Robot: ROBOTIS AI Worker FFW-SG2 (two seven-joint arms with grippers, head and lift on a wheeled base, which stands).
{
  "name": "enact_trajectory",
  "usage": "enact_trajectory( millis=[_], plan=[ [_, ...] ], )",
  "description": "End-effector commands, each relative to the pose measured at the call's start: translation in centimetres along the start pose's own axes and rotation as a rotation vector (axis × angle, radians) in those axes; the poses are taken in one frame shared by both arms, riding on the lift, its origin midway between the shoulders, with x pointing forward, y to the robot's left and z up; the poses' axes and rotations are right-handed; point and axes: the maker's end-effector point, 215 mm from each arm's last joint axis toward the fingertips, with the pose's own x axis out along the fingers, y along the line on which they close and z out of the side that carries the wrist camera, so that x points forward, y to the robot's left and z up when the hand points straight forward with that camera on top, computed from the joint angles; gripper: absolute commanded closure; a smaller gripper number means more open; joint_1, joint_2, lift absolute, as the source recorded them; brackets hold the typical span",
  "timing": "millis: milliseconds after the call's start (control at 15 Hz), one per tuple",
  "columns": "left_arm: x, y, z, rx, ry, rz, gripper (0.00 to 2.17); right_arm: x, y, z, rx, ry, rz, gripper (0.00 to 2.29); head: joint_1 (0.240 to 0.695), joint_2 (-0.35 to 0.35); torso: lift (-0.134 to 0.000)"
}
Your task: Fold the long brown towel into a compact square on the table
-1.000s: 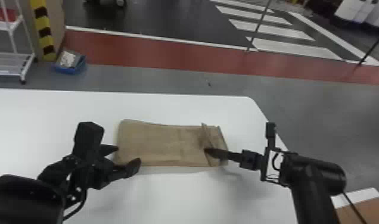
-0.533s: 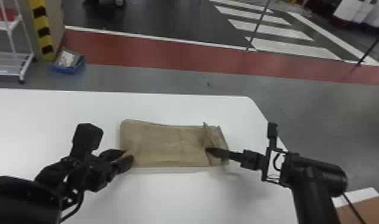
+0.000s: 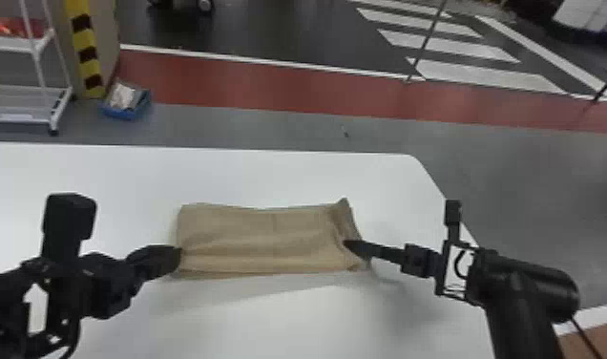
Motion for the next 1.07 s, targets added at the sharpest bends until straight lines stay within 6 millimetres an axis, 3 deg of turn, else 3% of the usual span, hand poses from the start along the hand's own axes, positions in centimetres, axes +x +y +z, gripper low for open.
enact_trajectory(
  millis=[0,200,733,933,1000],
  plan=[
    [-1.4,1.8,-1.4,-0.035,0.013,0.029,1.07,0.9,0.9,-0.3,-0.016,0.019,0.016,1.65,0.695,-0.269,-0.123],
    [-2.2,2.7,-2.6,-0.059,0.023,0.035,1.07,1.2,1.0,-0.6,-0.022,0.029,0.012,1.65,0.695,-0.228,-0.123],
    [-2.3,2.0,-4.1,-0.067,0.043,0.017,1.05,1.3,1.6,0.7,-0.020,-0.013,0.032,1.65,0.695,-0.213,-0.123],
    [-2.5,0.5,-5.1,-0.057,0.059,-0.019,0.62,1.6,2.2,1.7,-0.019,-0.016,0.034,1.65,0.695,-0.215,-0.123],
    [-2.5,-0.1,-5.2,-0.047,0.051,-0.029,0.31,1.7,2.2,2.1,-0.029,-0.017,0.029,1.65,0.695,-0.216,-0.123]
  ],
)
